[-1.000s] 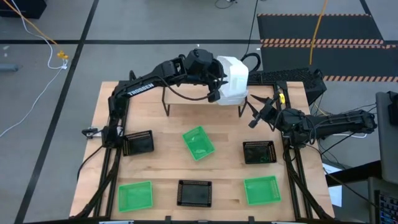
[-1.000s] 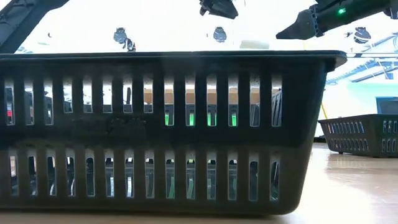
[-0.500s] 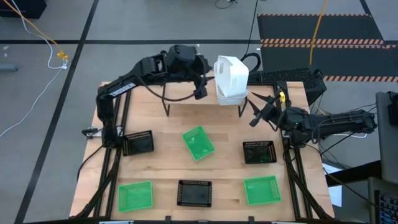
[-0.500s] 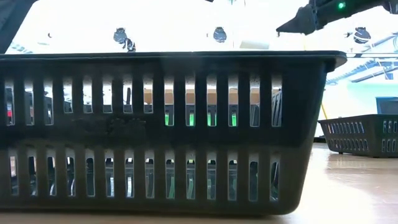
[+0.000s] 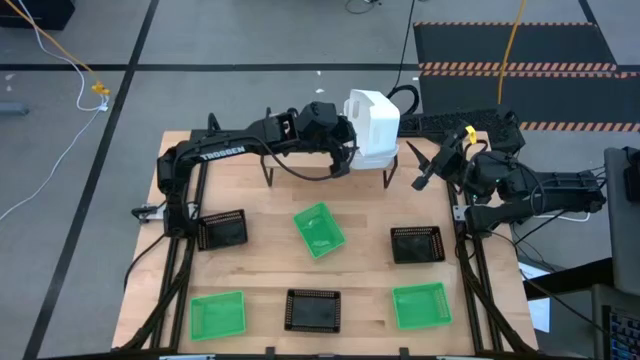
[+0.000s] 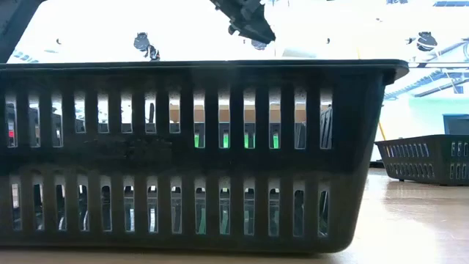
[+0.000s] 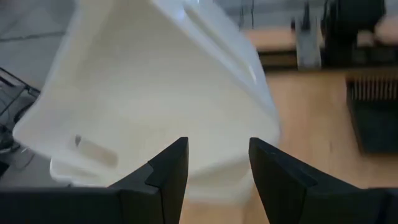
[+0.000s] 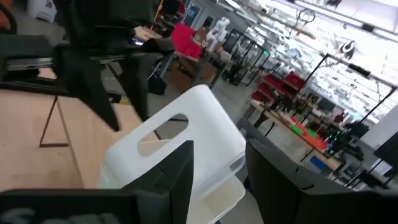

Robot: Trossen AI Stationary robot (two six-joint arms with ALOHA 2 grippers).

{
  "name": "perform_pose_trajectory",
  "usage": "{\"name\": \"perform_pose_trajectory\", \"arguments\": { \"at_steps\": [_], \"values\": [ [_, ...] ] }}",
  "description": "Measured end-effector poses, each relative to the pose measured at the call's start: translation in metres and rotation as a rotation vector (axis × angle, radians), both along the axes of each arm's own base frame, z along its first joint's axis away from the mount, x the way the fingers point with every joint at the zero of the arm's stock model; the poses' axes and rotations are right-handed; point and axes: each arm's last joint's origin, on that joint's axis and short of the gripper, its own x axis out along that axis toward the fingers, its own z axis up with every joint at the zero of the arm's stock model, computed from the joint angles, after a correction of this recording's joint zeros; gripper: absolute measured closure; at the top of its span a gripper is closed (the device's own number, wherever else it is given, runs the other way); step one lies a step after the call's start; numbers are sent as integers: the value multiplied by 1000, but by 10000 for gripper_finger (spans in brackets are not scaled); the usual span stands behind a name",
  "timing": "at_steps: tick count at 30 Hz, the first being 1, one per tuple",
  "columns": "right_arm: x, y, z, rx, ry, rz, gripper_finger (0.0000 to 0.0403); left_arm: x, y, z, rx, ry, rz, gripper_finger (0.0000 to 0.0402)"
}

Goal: Stack baskets on shelf by color
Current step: Stack the white bin on top of the other white bin on the shelf

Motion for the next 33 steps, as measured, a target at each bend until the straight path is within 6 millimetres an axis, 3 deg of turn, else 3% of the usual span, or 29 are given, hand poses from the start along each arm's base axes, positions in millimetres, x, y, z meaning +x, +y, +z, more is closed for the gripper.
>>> {"name": "perform_pose_trajectory", "arguments": {
  "at_steps": [6,15,26,29,33],
  "values": [
    [-1,0,-8,57,35,-6,261,10,1,-3,-55,-177,1,229],
    [-5,0,-13,86,60,-11,261,10,2,-1,-180,-237,26,221],
    [-7,0,-10,88,33,-10,261,17,6,-13,-285,-234,9,123],
    [-7,0,-10,88,34,-8,261,18,4,-14,-290,-229,0,135],
    [-7,0,-10,81,41,-7,261,17,6,-15,-304,-221,13,201]
  ]
}}
